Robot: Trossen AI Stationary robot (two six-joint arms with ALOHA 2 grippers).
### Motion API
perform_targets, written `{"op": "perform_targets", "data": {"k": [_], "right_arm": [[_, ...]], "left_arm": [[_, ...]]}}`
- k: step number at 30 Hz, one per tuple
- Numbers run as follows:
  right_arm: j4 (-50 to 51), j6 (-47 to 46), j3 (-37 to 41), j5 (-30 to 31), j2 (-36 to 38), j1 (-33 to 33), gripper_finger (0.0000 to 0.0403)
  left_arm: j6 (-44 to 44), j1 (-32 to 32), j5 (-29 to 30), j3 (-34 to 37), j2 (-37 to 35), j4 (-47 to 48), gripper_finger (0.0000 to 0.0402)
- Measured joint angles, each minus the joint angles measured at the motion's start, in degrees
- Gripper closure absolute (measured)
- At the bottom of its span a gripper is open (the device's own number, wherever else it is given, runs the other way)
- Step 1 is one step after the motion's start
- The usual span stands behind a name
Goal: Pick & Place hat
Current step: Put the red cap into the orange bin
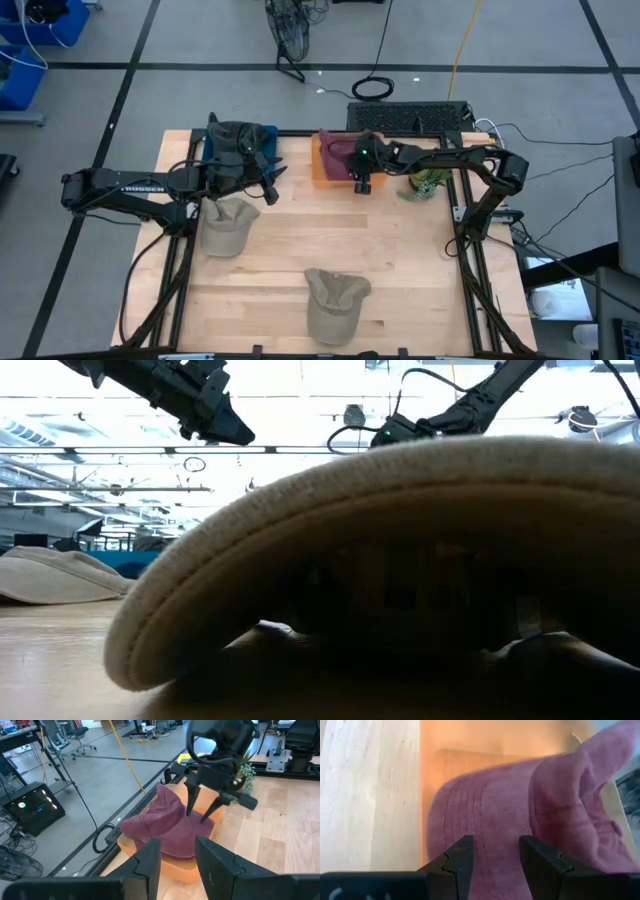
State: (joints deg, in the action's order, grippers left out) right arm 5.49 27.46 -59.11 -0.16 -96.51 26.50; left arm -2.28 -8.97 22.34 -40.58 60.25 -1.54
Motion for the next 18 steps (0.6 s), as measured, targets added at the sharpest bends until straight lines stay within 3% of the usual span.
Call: {"op": "perform_targets", "data": {"k": [7,18], "right_arm": [[-11.36,3.5,5.25,-0.09,0.0,-0.02,0.0262],[-11.18,-1.69,5.25,-1.53,-0.02,1.43,0.0262]], "left_arm": [[0.0,0.0,0.01,0.0,0.0,0.0,0.0277],[-0.37,0.0,0.01,0.0,0.2,-0.01,0.0277]]}}
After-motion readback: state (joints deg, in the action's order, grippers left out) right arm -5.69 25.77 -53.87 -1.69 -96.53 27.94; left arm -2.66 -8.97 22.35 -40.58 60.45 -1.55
